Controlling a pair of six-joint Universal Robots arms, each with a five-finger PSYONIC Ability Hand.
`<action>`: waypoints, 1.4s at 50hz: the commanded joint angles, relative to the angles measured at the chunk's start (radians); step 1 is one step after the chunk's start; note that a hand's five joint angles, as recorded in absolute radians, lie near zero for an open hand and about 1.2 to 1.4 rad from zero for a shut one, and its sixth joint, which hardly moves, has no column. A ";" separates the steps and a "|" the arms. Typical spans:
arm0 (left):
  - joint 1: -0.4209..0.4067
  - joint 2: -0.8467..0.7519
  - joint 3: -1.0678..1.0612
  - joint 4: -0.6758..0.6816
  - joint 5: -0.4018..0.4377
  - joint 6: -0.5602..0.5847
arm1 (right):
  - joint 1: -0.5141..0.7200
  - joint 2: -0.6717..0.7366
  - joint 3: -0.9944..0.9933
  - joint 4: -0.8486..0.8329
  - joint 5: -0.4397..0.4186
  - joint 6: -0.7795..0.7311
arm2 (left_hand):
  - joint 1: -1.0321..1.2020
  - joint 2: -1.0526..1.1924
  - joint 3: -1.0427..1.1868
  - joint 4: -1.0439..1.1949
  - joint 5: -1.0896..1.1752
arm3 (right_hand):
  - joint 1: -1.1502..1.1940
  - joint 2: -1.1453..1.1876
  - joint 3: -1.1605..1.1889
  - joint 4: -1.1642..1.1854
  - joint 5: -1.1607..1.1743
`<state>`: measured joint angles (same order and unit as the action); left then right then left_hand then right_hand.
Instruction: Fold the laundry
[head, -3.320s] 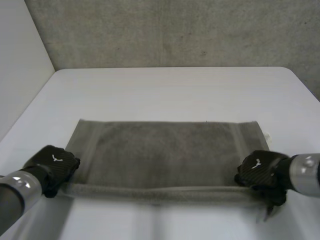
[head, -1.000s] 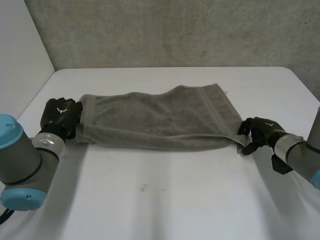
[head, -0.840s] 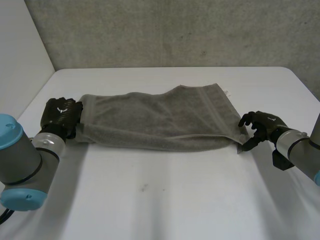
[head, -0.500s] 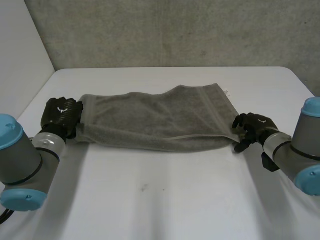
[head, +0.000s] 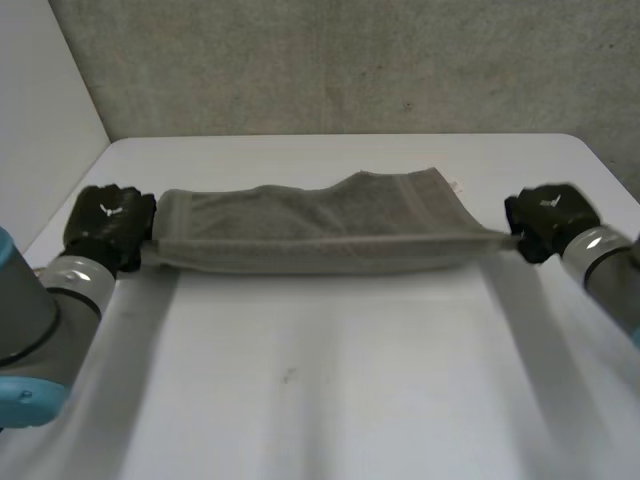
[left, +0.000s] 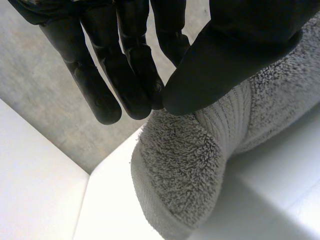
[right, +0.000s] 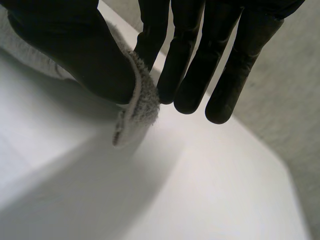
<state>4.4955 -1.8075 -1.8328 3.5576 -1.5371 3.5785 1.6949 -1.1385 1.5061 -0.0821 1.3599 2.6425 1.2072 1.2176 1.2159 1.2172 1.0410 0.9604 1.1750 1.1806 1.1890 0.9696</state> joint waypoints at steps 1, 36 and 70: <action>-0.024 0.201 0.082 -0.167 0.002 -0.004 | -0.015 -0.271 -0.108 0.162 -0.022 -0.076 | 0.189 0.179 0.180 0.179 0.181 | 0.436 0.221 0.216 0.207 0.252; -0.081 -0.361 0.921 -0.228 -0.001 0.100 | 0.109 0.188 -0.802 0.162 0.157 -0.343 | 0.189 0.179 0.180 0.179 0.181 | 0.436 0.221 0.216 0.207 0.252; -0.104 -0.299 0.269 0.265 0.003 -0.138 | 0.068 0.086 -0.011 -0.234 -0.073 -0.202 | 0.189 0.179 0.180 0.179 0.181 | 0.436 0.221 0.216 0.207 0.252</action>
<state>4.3911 -2.0665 -1.4260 3.7707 -1.5750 3.4358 1.7653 -1.1135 1.3764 -0.3884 1.2903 2.4515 1.2072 1.2179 1.2168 1.2174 1.0411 0.9604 1.1762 1.1873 1.1937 0.9909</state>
